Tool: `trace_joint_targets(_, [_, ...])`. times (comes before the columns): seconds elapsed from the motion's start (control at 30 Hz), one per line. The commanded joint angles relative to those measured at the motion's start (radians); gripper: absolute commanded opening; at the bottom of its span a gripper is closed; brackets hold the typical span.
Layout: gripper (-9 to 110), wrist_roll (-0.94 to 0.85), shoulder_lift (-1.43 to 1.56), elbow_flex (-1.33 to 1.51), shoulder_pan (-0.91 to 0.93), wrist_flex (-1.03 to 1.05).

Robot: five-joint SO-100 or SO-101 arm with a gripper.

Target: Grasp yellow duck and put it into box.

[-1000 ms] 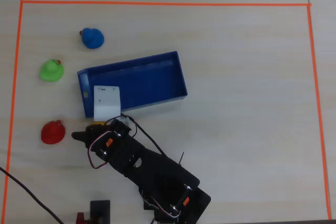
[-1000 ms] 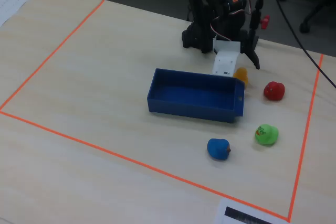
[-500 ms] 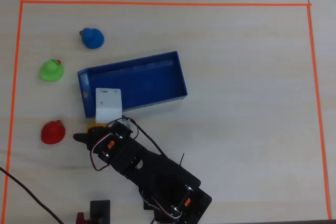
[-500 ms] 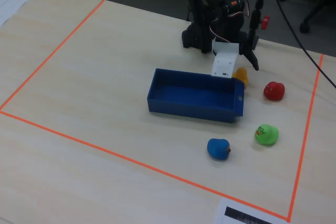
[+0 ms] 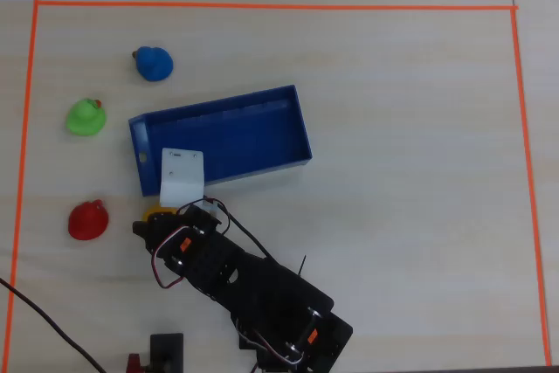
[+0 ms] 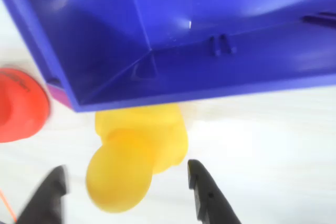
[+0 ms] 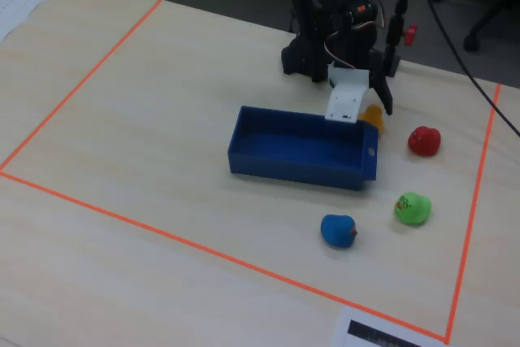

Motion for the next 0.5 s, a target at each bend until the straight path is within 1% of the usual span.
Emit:
trace_joint_targets(0.0, [17,0.014,0.003,0.005,-0.012,-0.051])
trace_joint_targets(0.03, [13,0.014,0.002,0.008,-0.012,-0.054])
trace_joint_targets(0.1, [0,0.015,0.002,0.012,-0.006,-0.055])
trace_joint_targets(0.2, [0,0.015,0.015,0.0,0.006,-0.029])
trace_joint_targets(0.27, [0,0.008,0.044,-0.034,0.021,0.023])
trace_joint_targets(0.37, [0,-0.023,0.107,-0.158,0.071,0.176])
trace_joint_targets(0.47, [0,-0.064,0.155,-0.345,0.117,0.362])
